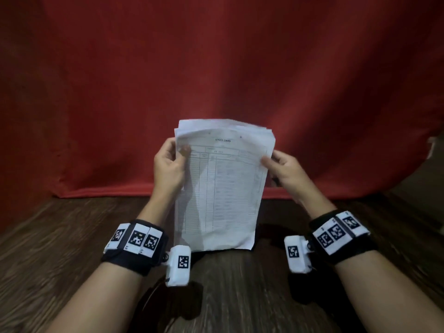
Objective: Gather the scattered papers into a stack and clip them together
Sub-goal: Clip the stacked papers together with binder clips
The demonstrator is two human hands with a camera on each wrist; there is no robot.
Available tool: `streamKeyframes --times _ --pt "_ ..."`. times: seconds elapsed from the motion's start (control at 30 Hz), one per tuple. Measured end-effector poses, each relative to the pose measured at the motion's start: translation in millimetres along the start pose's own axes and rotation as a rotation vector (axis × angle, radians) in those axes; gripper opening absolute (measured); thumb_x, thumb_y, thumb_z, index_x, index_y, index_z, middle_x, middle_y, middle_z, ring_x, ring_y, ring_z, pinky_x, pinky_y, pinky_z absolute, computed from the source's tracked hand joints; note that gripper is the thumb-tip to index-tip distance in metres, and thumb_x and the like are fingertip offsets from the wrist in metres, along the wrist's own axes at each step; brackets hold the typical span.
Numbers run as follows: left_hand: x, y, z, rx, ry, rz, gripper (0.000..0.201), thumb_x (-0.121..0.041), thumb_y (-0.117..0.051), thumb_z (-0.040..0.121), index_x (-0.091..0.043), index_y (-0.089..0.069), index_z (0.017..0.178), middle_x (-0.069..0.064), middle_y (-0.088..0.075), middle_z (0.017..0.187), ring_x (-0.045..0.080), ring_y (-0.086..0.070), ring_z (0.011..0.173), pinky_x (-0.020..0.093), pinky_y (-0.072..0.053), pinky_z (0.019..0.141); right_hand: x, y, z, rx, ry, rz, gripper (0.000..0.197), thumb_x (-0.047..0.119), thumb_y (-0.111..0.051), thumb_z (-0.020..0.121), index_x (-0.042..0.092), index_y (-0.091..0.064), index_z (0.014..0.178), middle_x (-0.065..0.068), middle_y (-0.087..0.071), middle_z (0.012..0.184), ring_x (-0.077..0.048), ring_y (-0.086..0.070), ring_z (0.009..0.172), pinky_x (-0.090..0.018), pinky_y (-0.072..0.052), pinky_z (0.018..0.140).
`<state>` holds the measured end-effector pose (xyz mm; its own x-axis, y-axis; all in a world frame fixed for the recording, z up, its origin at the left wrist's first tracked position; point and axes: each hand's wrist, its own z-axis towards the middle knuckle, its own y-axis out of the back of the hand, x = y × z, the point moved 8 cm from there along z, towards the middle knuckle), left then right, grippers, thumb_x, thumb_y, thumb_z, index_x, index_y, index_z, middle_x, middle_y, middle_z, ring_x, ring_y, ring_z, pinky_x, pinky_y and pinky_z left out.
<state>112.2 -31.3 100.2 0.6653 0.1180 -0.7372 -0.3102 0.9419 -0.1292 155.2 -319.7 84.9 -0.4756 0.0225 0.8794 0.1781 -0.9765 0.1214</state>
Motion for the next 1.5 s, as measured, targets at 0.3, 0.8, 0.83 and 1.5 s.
streamKeyframes --times 0.3,0.8,0.83,1.5 --pt "10.3 5.9 -7.9 -0.029 0.050 0.024 0.052 -0.007 -0.062 0.104 -0.028 -0.038 0.145 0.002 -0.076 0.114 0.012 -0.072 0.102 0.031 -0.060 0.090 -13.0 -3.3 1.8 -0.112 0.005 -0.059 0.017 0.009 -0.070 0.097 -0.003 -0.066 0.108 -0.004 -0.072 0.093 0.006 -0.064 0.062 -0.009 -0.044 0.053" --pt "25.9 15.7 -13.7 -0.065 0.135 0.084 0.033 -0.021 -0.063 0.103 -0.023 -0.049 0.133 0.005 -0.068 0.130 0.021 -0.068 0.119 0.040 -0.058 0.101 -27.3 -24.2 -2.0 -0.054 -0.029 0.009 0.026 0.009 -0.069 0.098 0.007 -0.064 0.123 -0.005 -0.075 0.123 -0.021 -0.070 0.119 -0.038 -0.055 0.102" --pt "26.5 15.2 -13.2 -0.056 0.142 0.096 0.034 -0.027 -0.064 0.101 -0.022 -0.050 0.131 0.005 -0.067 0.131 0.022 -0.067 0.120 0.044 -0.057 0.102 -26.3 -24.8 -3.0 -0.061 -0.026 0.006 0.026 0.010 -0.069 0.098 0.007 -0.064 0.123 -0.005 -0.075 0.123 -0.020 -0.070 0.118 -0.036 -0.056 0.100" --pt "-10.7 5.7 -1.9 -0.029 0.000 0.134 0.018 -0.012 -0.060 0.101 -0.025 -0.049 0.107 0.003 -0.066 0.108 0.010 -0.068 0.096 0.031 -0.057 0.084 5.2 -10.0 -3.7 -0.229 0.058 -0.050 0.010 0.017 -0.073 0.096 0.020 -0.071 0.105 0.002 -0.079 0.108 -0.015 -0.076 0.099 -0.035 -0.061 0.076"
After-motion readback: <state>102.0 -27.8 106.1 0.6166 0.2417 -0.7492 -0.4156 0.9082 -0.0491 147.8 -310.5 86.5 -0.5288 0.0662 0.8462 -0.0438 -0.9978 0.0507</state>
